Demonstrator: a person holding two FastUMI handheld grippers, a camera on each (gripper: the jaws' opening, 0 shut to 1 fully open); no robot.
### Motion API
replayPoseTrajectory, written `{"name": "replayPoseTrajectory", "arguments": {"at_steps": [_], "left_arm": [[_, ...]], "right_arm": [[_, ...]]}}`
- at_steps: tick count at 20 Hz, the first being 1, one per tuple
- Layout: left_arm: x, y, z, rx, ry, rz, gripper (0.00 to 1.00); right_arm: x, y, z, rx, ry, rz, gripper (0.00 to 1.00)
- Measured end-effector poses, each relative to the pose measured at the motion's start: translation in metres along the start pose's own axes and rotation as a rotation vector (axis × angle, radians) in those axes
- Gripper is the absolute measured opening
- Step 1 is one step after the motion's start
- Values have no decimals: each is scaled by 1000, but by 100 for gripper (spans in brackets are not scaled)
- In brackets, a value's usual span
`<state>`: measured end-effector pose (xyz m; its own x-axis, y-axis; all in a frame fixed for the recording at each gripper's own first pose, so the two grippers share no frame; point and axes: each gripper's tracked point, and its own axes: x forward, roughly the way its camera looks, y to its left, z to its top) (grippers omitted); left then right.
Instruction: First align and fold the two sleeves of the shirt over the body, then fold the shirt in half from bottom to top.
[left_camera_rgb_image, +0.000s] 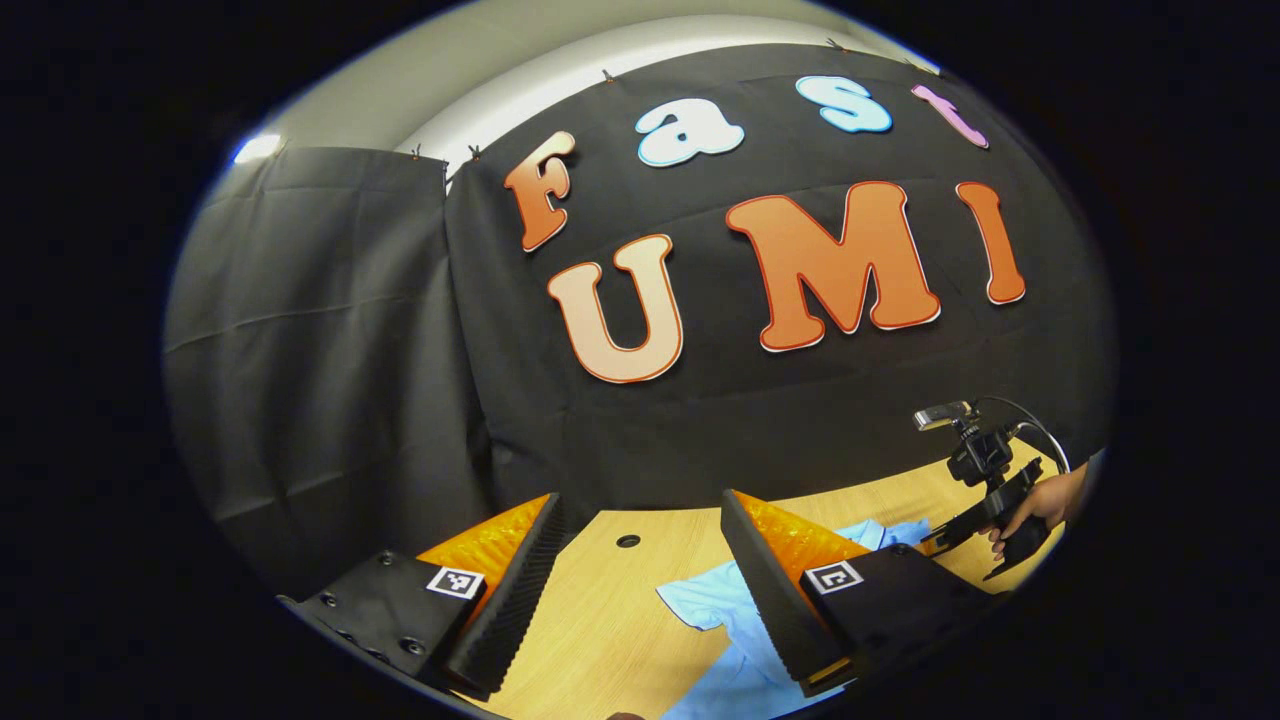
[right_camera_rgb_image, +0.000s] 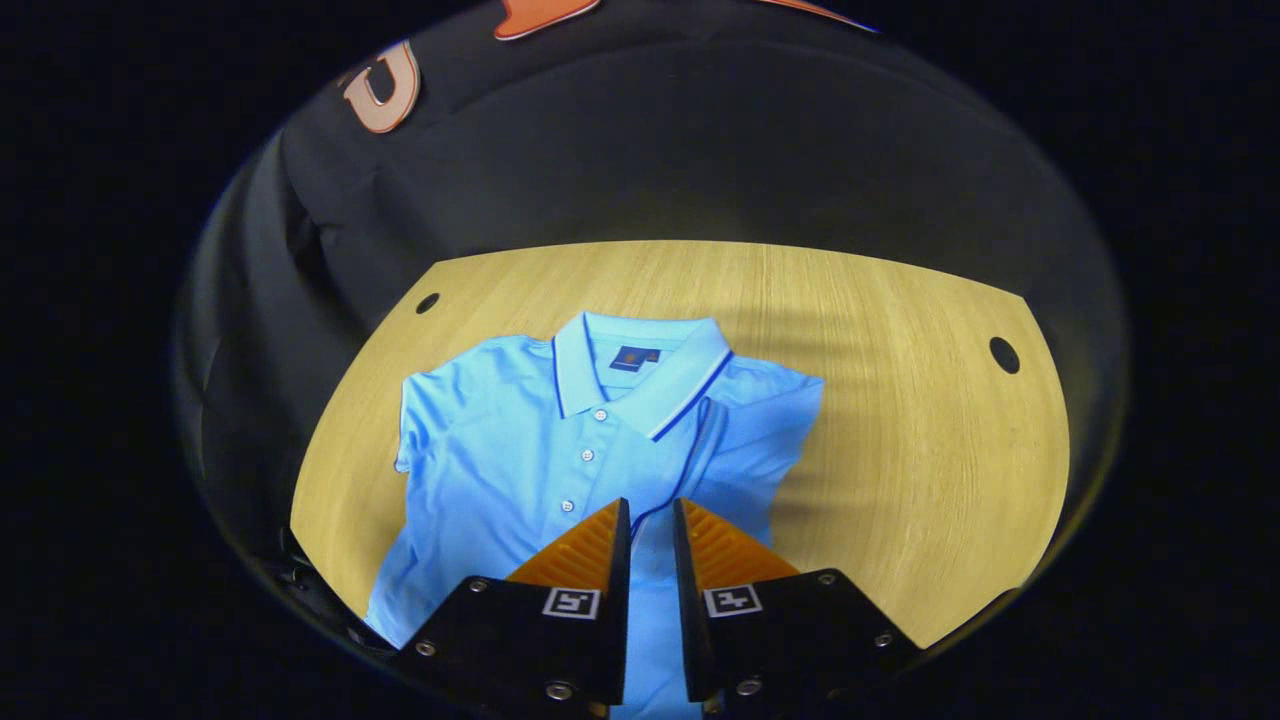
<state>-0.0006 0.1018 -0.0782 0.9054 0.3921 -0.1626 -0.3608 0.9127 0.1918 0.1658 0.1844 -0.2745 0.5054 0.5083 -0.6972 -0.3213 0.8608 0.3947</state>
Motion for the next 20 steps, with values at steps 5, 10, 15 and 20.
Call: {"name": "replayPoseTrajectory", "arguments": {"at_steps": [5,10,15,20], "left_arm": [[11,-6,-16,-77,64,-30,100],[53,-10,-53,-178,191,-111,100],[102,-23,-102,-391,376,-226,100],[139,-27,-150,-462,535,-301,100]], "right_arm": [[-24,7,8,-30,-61,45,63],[-56,-5,26,26,-166,8,98],[-89,-24,38,87,-263,-76,99],[-122,-40,26,131,-322,-188,99]]}}
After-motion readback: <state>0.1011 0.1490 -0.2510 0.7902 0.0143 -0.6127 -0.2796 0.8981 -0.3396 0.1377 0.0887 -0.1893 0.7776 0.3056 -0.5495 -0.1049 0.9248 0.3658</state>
